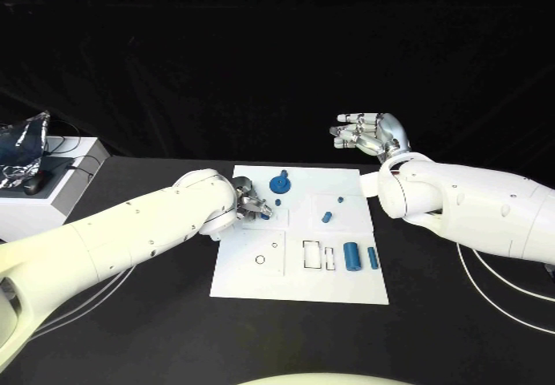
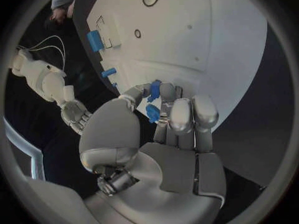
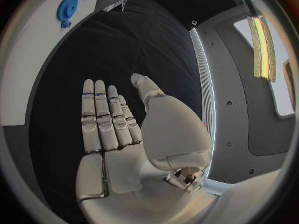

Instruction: Assemble the parts on the task board

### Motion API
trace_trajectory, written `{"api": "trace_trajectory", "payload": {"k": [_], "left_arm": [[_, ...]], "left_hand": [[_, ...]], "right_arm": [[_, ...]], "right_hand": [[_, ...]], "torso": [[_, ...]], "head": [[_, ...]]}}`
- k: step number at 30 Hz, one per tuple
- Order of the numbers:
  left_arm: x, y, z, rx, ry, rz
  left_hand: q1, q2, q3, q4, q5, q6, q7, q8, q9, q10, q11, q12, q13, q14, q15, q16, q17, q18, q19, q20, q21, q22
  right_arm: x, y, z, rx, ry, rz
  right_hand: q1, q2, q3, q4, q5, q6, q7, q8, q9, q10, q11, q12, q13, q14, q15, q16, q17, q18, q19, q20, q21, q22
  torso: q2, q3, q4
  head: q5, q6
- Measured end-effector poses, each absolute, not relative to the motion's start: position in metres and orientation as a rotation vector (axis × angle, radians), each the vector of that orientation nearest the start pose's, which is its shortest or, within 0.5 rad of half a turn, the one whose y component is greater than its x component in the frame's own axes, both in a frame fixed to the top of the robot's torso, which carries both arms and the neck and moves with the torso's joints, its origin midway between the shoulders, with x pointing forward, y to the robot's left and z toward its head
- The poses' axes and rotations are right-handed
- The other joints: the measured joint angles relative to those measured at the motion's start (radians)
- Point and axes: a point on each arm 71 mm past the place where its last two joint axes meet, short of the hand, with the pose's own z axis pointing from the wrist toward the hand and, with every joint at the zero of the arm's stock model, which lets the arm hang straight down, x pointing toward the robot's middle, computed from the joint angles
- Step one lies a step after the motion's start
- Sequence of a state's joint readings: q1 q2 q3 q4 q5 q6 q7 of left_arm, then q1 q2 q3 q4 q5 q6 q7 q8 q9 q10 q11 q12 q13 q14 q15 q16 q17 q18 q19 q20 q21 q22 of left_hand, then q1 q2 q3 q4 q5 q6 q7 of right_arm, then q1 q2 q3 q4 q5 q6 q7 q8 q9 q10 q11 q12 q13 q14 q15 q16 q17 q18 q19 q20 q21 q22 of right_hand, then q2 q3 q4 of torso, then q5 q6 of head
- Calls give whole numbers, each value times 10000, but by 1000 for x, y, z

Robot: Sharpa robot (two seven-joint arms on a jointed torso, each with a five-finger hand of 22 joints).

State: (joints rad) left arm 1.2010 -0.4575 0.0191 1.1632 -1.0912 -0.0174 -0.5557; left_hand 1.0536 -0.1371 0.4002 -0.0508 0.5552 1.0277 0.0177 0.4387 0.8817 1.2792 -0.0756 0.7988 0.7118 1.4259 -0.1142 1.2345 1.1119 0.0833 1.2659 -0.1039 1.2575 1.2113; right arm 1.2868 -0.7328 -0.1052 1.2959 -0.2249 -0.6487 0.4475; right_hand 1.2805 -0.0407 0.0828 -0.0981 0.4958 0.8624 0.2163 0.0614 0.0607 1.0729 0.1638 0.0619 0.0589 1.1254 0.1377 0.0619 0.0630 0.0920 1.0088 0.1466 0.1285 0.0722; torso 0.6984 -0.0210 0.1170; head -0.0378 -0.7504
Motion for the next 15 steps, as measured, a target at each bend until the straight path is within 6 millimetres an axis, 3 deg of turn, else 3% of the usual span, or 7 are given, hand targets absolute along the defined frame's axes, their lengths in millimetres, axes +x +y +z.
{"api": "trace_trajectory", "payload": {"k": [3, 15], "left_arm": [[541, 122, -220, -3178, 21619, -4350], [542, 122, -221, -3189, 21599, -4323]], "left_hand": [[191, 103, -477, -26, 1, 3, -3, -41, 171, 1, 0, 0, 9, 0, 0, 0, 0, 0, 15, -15, -28, 42], [391, 255, -918, 275, -8, 73, 3, -57, 288, 1, 0, 30, 8, 0, -1, 38, -1, 1, 50, -50, -109, 138]], "right_arm": [[539, -238, -156, 8350, 11819, 11231], [539, -238, -157, 8357, 11859, 11266]], "right_hand": [[0, 0, 0, 0, 0, 0, 0, 0, 0, 0, 0, 0, 0, 0, 0, 0, 0, 0, 0, 0, 0, 1], [39, 39, -26, -26, 59, -35, 34, 0, -9, 0, 0, 0, 0, 0, 0, 0, 0, 0, 1, 0, 0, 1]], "torso": [[1, 2, -1], [2, 2, 5]], "head": [[-14, -4], [-32, -26]]}}
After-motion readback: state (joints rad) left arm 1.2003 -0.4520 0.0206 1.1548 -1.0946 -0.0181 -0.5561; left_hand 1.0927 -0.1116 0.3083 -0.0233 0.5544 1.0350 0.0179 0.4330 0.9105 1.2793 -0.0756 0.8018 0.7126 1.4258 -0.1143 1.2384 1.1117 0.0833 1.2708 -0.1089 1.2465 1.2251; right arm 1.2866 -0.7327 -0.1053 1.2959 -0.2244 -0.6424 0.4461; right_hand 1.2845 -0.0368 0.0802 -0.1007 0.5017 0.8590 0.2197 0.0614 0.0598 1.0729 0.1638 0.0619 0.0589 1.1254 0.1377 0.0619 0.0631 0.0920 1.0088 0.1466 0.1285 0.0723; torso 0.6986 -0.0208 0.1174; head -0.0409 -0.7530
